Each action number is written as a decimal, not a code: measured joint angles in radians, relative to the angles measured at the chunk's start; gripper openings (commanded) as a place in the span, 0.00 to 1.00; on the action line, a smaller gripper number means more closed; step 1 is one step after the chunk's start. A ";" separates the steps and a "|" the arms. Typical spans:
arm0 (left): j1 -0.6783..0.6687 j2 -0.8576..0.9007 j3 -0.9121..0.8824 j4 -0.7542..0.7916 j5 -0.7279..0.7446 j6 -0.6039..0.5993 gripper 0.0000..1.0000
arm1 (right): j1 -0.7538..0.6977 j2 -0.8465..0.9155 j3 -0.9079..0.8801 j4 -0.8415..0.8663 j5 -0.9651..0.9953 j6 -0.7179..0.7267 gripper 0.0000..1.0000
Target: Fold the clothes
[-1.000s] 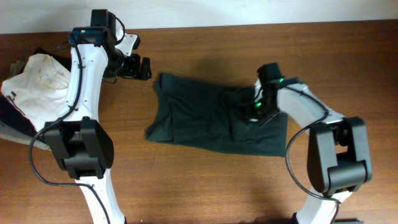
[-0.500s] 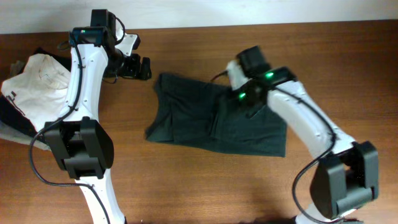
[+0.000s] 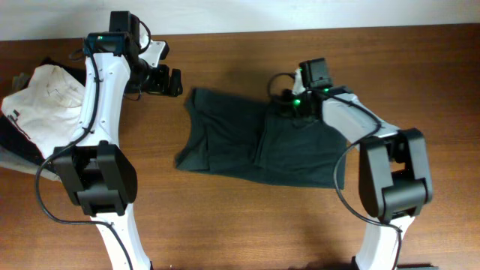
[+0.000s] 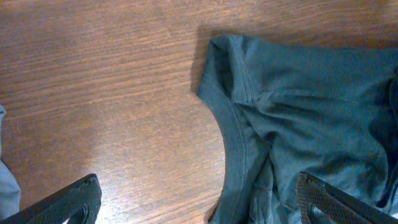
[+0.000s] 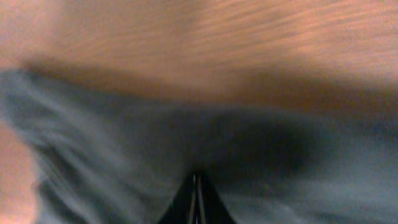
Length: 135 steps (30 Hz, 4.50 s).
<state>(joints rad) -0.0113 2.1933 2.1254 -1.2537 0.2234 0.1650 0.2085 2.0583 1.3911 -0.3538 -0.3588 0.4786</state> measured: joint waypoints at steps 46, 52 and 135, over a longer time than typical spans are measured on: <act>0.000 0.000 0.000 0.001 0.000 0.000 0.99 | 0.414 -0.054 0.043 -0.570 0.526 -0.248 0.54; 0.000 0.000 0.000 0.000 0.000 0.000 0.99 | 0.462 -0.054 0.039 -0.600 0.507 -0.318 0.55; -0.024 0.000 0.000 0.167 0.225 -0.080 0.99 | -0.376 -0.170 0.010 -0.653 0.038 -0.277 0.54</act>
<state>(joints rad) -0.0353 2.1933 2.1254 -1.0870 0.4488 0.0845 -0.1673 1.8885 1.4014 -1.0073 -0.3206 0.2012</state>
